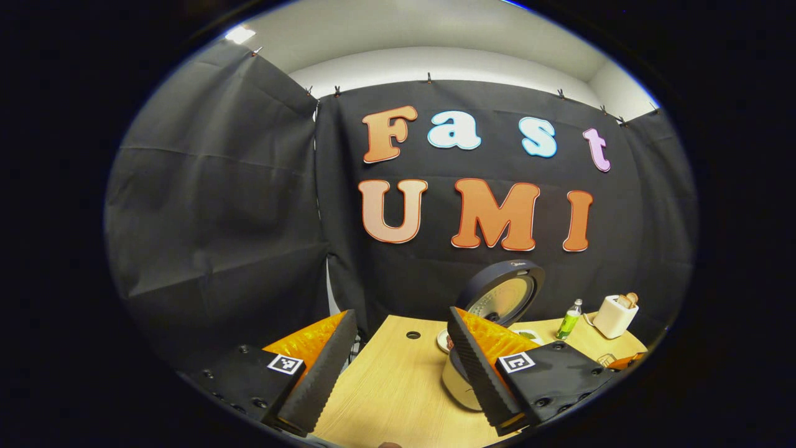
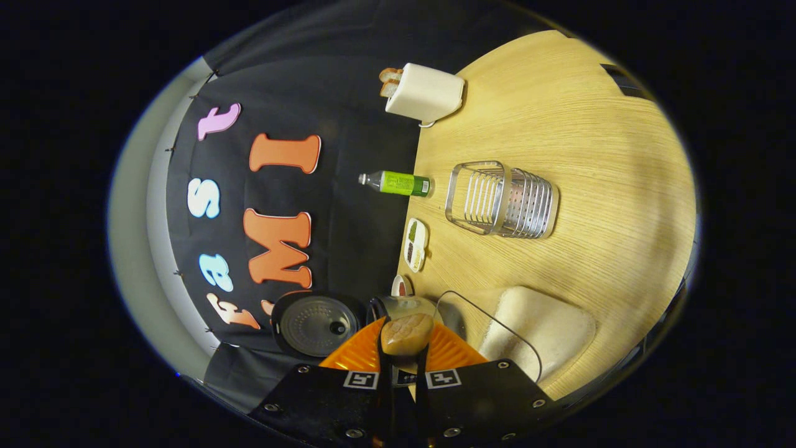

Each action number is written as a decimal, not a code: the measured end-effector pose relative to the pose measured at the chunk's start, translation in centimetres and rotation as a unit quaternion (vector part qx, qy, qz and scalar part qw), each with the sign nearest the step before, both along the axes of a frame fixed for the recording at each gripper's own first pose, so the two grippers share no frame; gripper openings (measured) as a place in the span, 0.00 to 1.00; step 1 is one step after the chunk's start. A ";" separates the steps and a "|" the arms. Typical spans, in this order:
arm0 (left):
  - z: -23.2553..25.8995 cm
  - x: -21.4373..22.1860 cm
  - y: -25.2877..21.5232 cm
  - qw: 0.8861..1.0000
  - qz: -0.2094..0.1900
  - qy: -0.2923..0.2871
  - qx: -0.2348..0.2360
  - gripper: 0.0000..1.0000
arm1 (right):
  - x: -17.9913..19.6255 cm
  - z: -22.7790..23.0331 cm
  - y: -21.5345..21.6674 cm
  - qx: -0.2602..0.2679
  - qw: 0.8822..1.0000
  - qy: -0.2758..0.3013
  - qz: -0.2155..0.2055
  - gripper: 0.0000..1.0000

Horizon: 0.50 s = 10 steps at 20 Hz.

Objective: Close the left gripper, press the button to open the rice cooker; take a wooden spoon from the chopstick holder with the right hand, scoop a spoonful of rice and pour it into the rice cooker, then put the wooden spoon back into the chopstick holder.

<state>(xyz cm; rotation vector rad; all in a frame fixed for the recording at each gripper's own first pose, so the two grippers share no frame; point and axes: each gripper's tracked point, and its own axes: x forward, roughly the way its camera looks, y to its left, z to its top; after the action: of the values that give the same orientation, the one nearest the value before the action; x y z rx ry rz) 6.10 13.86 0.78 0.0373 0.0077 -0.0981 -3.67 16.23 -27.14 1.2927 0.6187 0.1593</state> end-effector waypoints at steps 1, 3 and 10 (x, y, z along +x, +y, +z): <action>0.0 0.1 -0.4 1.000 -0.003 -0.001 -0.001 1.00 | 0.0 0.6 -0.4 0.005 1.000 -0.001 -0.005 0.13; 0.1 0.1 -0.9 1.000 -0.008 -0.002 -0.004 1.00 | 0.1 1.9 -1.2 0.012 1.000 -0.008 -0.013 0.13; 0.4 0.3 -1.4 1.000 -0.016 -0.009 -0.004 0.99 | 1.2 8.4 -1.2 0.042 0.998 -0.045 -0.023 0.13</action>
<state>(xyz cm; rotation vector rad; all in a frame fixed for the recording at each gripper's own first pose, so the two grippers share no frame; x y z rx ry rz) 6.37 12.43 1.18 0.0308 -0.0110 -0.1293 -2.52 15.03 -18.70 1.3730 0.5094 0.2057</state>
